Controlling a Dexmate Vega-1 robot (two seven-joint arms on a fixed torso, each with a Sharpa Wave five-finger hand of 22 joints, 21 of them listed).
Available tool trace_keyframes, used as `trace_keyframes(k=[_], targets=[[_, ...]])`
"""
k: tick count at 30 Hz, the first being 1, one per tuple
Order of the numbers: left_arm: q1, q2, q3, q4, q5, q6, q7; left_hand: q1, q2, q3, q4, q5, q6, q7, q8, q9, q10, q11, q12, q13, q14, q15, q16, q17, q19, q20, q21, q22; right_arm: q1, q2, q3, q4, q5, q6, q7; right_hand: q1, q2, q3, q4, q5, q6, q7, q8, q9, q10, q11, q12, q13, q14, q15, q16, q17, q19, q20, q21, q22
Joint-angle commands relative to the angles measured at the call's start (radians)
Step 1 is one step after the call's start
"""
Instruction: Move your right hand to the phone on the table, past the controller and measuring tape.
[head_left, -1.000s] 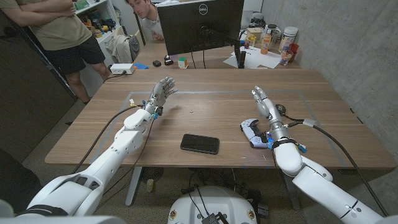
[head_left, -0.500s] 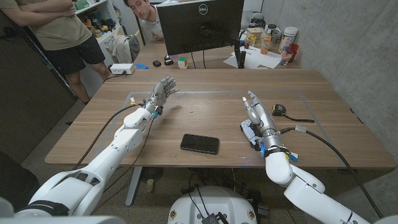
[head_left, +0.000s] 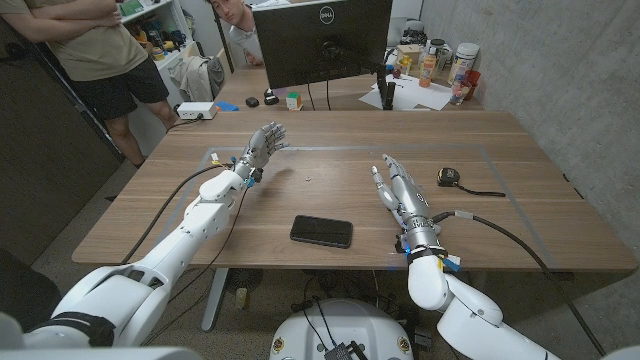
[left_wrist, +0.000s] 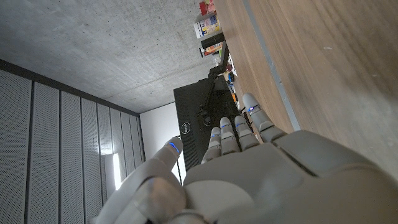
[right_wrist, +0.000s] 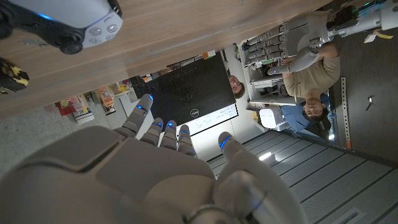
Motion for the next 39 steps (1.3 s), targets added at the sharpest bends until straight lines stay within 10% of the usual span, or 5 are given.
trace_keyframes(k=[1, 12, 18, 39], targets=[[-0.03, -0.003, 0.01, 0.036, 0.01, -0.011, -0.028, 0.004, 0.105, 0.008, -0.002, 0.008, -0.001, 0.01, 0.002, 0.005, 0.002, 0.001, 0.004, 0.003, 0.004, 0.006, 0.007, 0.004, 0.005, 0.006, -0.003, 0.003, 0.053, 0.049, -0.128, 0.011, -0.153, -0.161, 0.035, 0.012, 0.093, 0.002, -0.008, -0.001, -0.013, -0.004, -0.003, 0.005, -0.01, -0.007, -0.005, 0.002, 0.005, -0.001, -0.002, 0.002, -0.007, 0.009, -0.001, 0.002], [-0.063, -0.01, 0.021, 0.079, 0.02, -0.017, -0.055, 0.005, 0.106, 0.009, -0.001, 0.008, -0.003, 0.009, 0.001, 0.005, -0.001, 0.0, 0.003, 0.003, 0.002, 0.006, 0.006, 0.004, 0.004, 0.006, -0.004, 0.003, 0.128, 0.099, -0.262, 0.057, -0.257, -0.259, 0.128, 0.02, 0.092, 0.005, -0.016, -0.002, -0.018, -0.002, -0.003, 0.005, -0.013, -0.01, -0.007, 0.002, 0.006, -0.003, -0.005, 0.0, -0.012, 0.008, -0.005, 0.002], [-0.071, -0.011, 0.021, 0.093, 0.016, -0.023, -0.07, 0.004, 0.105, 0.009, -0.001, 0.008, -0.003, 0.007, 0.001, 0.005, -0.001, -0.001, 0.003, 0.003, 0.002, 0.007, 0.006, 0.004, 0.004, 0.006, -0.004, 0.003, 0.171, 0.126, -0.34, 0.062, -0.359, -0.375, 0.198, 0.027, 0.094, 0.005, -0.021, -0.005, -0.07, -0.02, -0.01, 0.009, -0.071, -0.029, -0.024, 0.004, -0.038, 0.002, -0.024, 0.003, -0.053, 0.063, -0.029, 0.002], [-0.113, -0.024, 0.023, 0.163, 0.01, -0.055, -0.131, 0.004, 0.104, 0.008, -0.001, 0.008, -0.004, 0.005, 0.001, 0.005, 0.0, -0.004, 0.004, 0.003, 0.001, 0.004, 0.006, 0.004, 0.002, 0.005, -0.006, 0.003, 0.29, 0.221, -0.552, 0.178, -0.612, -0.553, 0.426, 0.041, 0.102, 0.014, -0.025, -0.006, -0.108, -0.048, 0.001, 0.014, -0.126, -0.064, -0.019, 0.006, -0.087, -0.013, -0.029, 0.003, -0.104, 0.013, -0.062, 0.003]])
